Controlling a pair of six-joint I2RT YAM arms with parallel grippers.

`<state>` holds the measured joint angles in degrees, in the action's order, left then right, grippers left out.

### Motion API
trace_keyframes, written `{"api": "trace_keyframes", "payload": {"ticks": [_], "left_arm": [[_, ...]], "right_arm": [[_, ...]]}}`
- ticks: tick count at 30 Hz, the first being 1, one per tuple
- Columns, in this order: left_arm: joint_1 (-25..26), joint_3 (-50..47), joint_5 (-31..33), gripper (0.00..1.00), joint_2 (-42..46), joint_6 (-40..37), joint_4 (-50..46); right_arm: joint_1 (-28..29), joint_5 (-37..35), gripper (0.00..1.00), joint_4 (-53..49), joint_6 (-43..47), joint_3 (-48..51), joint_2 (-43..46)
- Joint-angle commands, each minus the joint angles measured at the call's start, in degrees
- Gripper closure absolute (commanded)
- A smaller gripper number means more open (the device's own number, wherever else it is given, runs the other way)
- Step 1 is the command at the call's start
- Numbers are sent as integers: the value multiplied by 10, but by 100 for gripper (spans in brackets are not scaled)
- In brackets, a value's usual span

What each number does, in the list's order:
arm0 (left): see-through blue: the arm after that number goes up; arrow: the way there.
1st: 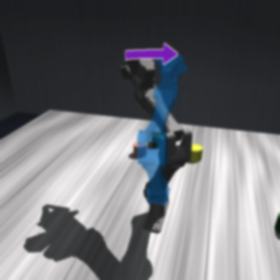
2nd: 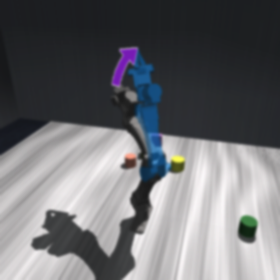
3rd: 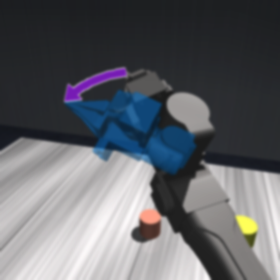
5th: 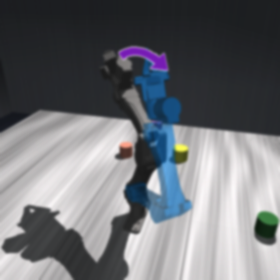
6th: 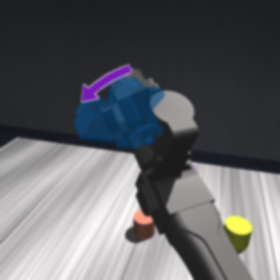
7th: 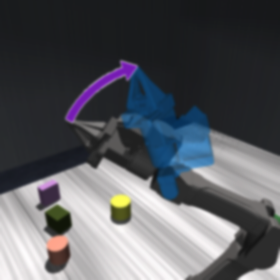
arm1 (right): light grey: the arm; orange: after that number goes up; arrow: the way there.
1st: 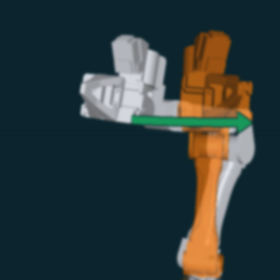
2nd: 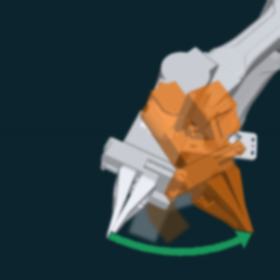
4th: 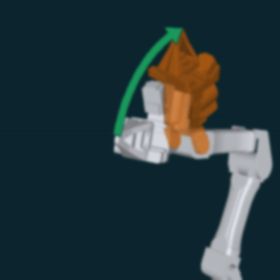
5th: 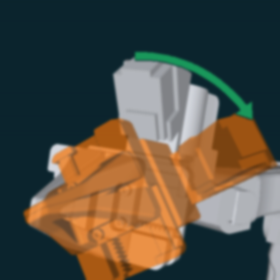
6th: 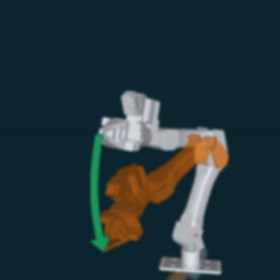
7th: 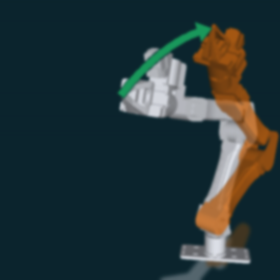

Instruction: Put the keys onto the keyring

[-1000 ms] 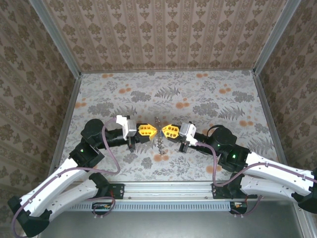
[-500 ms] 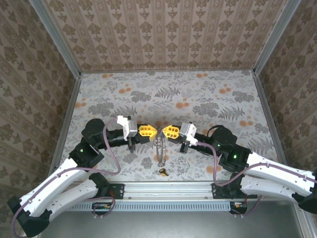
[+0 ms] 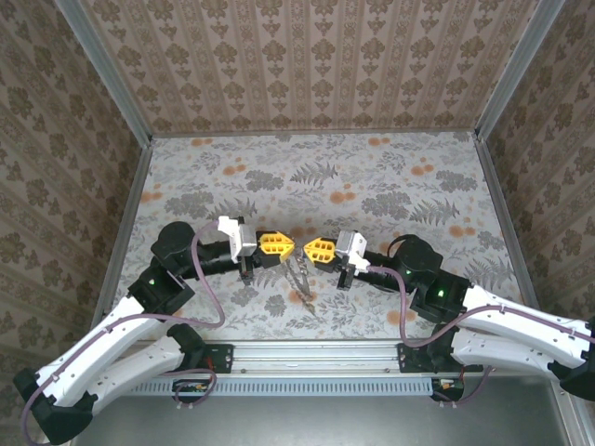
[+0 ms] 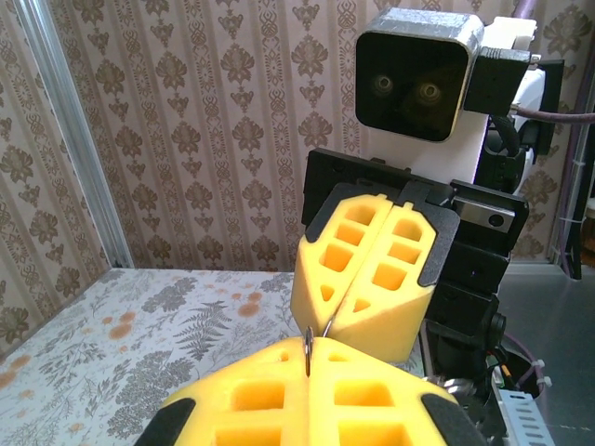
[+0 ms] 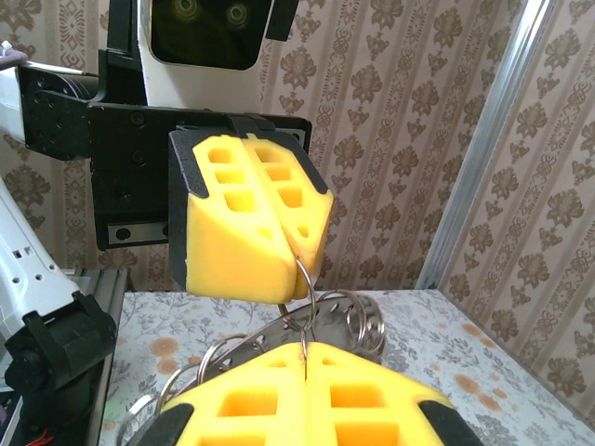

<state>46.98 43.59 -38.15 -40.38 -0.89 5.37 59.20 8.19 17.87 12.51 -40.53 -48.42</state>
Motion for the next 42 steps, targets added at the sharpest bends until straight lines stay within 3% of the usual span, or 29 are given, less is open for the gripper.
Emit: {"api": "trace_keyframes", "payload": {"ticks": [1, 29, 42], "left_arm": [[5, 22, -5, 100, 7, -11, 13], [9, 26, -9, 100, 6, -22, -4], [9, 38, -15, 100, 10, -41, -37]], "right_arm": [[2, 10, 100, 19, -15, -19, -2], [-8, 22, 100, 26, -47, -24, 7], [-60, 141, 100, -48, -103, -65, -15]]}}
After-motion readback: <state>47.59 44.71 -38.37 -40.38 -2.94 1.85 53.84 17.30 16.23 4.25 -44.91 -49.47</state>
